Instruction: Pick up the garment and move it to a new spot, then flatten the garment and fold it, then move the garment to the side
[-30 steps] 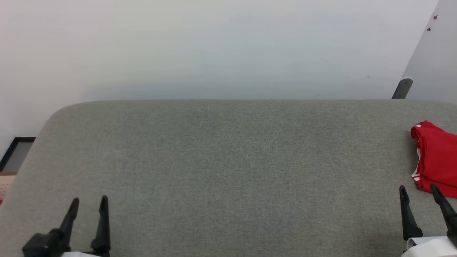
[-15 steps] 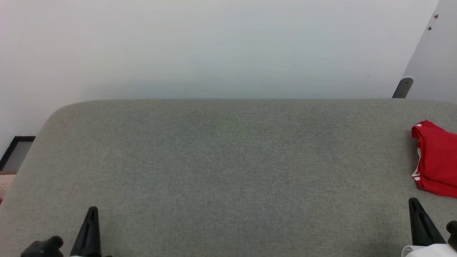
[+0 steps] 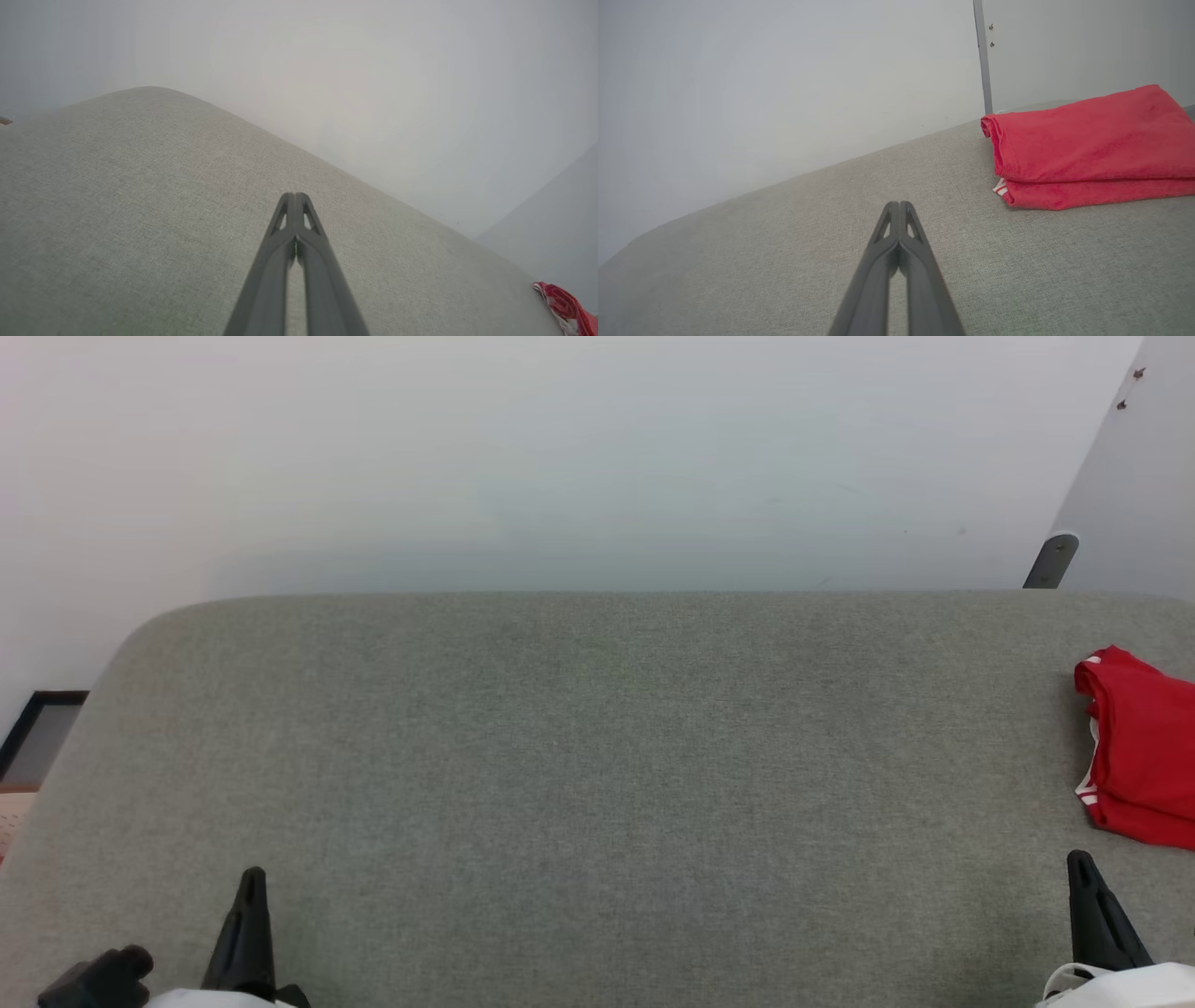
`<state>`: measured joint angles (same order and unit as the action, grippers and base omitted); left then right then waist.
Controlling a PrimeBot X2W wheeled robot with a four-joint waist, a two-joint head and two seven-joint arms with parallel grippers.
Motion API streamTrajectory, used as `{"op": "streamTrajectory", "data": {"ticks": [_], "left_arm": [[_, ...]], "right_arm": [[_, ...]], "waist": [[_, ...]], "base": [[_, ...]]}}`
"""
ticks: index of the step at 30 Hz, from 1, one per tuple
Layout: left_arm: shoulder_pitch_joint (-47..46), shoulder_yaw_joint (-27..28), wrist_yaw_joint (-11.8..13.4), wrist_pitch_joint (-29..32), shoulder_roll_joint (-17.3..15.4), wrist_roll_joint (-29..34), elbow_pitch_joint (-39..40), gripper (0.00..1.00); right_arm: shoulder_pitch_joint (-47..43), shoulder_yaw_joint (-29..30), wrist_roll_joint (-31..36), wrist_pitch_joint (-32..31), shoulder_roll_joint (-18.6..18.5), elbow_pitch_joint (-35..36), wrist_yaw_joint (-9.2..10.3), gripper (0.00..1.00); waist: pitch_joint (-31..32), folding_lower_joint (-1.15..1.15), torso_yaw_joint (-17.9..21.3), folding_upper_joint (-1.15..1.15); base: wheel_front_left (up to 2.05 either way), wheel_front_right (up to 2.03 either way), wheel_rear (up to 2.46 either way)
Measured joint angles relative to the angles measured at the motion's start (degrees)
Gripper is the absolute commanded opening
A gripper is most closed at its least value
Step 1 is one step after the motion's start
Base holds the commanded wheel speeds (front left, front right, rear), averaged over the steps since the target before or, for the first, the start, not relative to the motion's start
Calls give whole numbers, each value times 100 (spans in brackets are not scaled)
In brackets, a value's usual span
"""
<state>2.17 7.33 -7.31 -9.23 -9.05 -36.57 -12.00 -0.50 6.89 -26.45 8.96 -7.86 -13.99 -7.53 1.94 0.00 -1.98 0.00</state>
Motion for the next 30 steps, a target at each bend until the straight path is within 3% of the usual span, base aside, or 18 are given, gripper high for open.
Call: {"op": "streamTrajectory", "data": {"ticks": [30], "left_arm": [[-315,-33,0,622,241,-2164,-81,0]], "right_arm": [[254,-12,-2562,-599,189,7,1,0]], "waist": [[-61,0,57,0]], "base": [[0,0,0]]}}
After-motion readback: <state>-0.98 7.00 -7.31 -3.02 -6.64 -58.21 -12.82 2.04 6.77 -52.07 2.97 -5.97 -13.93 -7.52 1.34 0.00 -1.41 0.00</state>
